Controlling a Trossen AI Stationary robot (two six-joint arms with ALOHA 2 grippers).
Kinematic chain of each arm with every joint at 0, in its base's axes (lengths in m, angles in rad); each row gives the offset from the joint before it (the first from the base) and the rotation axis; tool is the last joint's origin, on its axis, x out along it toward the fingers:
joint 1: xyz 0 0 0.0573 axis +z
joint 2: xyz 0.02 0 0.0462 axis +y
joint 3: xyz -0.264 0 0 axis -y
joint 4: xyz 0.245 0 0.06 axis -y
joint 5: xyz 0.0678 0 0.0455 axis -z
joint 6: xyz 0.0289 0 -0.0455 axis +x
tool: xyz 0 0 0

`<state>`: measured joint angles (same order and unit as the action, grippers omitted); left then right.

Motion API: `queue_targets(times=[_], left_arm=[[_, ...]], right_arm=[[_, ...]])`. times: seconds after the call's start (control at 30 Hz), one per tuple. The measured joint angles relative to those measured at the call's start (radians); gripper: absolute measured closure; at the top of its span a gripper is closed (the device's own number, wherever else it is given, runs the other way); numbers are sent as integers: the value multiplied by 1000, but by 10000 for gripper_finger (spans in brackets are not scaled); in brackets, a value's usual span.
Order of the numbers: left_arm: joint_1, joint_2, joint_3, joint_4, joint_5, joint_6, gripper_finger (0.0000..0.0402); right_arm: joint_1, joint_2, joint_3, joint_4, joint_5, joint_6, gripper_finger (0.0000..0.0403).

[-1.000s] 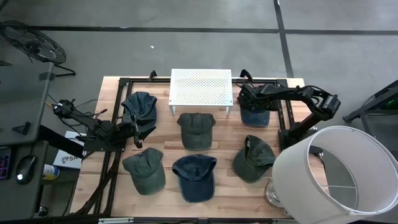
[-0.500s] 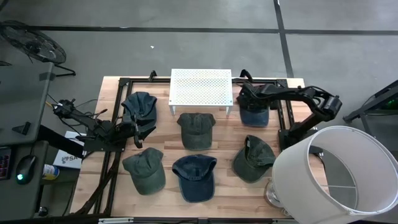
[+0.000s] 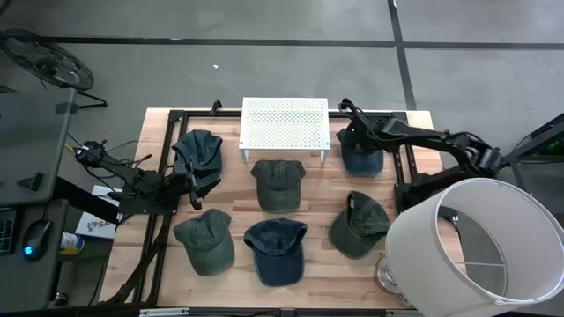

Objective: Pick & Place hat
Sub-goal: Put the top right blue cap on the shelf

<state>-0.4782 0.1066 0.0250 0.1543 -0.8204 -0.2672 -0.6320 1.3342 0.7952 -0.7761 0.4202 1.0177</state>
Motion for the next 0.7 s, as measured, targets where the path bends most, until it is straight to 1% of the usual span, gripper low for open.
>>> queue_targets(times=[0.23, 0.57, 0.7], left_arm=[[0, 0, 0, 0, 0, 0, 188], [0, 0, 0, 0, 0, 0, 188], [0, 0, 0, 0, 0, 0, 188]], right_arm=[[24, -70, 0, 1, 1, 39, 400], [58, -189, 0, 8, 67, 108, 402], [82, -213, 20, 8, 81, 130, 402]])
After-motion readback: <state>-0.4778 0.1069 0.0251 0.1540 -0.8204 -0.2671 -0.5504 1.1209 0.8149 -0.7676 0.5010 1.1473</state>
